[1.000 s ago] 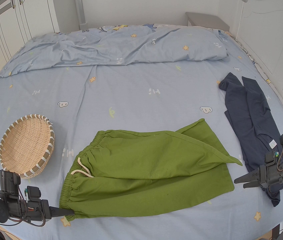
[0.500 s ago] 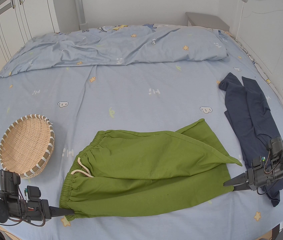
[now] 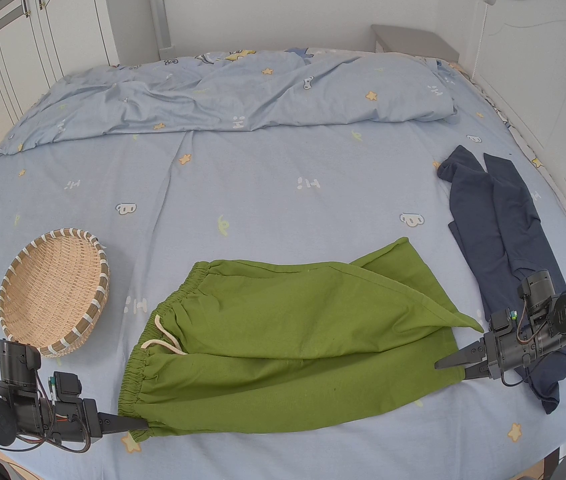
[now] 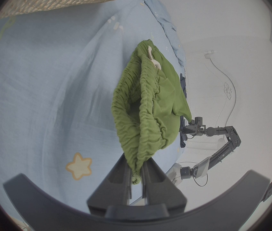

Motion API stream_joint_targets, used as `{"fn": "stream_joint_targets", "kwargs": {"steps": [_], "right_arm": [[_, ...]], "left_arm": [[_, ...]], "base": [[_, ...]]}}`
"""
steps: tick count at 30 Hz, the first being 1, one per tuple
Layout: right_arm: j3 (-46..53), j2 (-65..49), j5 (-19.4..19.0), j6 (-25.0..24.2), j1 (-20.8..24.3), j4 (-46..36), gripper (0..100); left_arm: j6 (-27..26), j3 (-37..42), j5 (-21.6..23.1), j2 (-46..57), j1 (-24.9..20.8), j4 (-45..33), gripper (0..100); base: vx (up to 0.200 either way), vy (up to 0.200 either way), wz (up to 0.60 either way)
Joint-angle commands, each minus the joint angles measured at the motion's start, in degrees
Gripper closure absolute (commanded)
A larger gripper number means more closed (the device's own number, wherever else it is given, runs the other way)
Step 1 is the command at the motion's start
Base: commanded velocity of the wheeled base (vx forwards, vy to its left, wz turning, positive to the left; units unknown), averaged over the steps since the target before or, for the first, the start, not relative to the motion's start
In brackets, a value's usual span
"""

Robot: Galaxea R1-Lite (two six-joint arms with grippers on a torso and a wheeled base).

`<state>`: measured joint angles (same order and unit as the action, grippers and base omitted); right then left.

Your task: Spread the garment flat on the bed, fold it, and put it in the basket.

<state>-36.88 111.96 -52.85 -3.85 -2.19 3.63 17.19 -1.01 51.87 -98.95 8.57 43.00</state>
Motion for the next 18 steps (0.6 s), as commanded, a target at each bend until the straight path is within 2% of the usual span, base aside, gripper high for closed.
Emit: {"fn": "stream_joint_targets", "kwargs": {"steps": [1,2,10,18], "right_arm": [[-0.2,0.9,0.2,0.0,-0.1,0.0,0],[-0.2,0.9,0.2,0.0,-0.2,0.0,100],[-0.2,0.9,-0.1,0.1,-3.0,0.0,100],[0.2,0.5,0.0,0.0,-3.9,-0.4,100]], "left_arm": [[0.0,0.0,0.0,-0.5,0.0,-0.1,100],[0.0,0.0,0.0,-0.8,0.1,0.0,100],[0.0,0.0,0.0,-1.3,0.4,0.2,100],[0.0,-0.2,-0.1,-1.3,1.8,-0.2,100]], "base": [[0.000,0.000,0.00],[0.000,0.000,0.00],[0.000,0.000,0.00],[0.000,0.000,0.00]]}}
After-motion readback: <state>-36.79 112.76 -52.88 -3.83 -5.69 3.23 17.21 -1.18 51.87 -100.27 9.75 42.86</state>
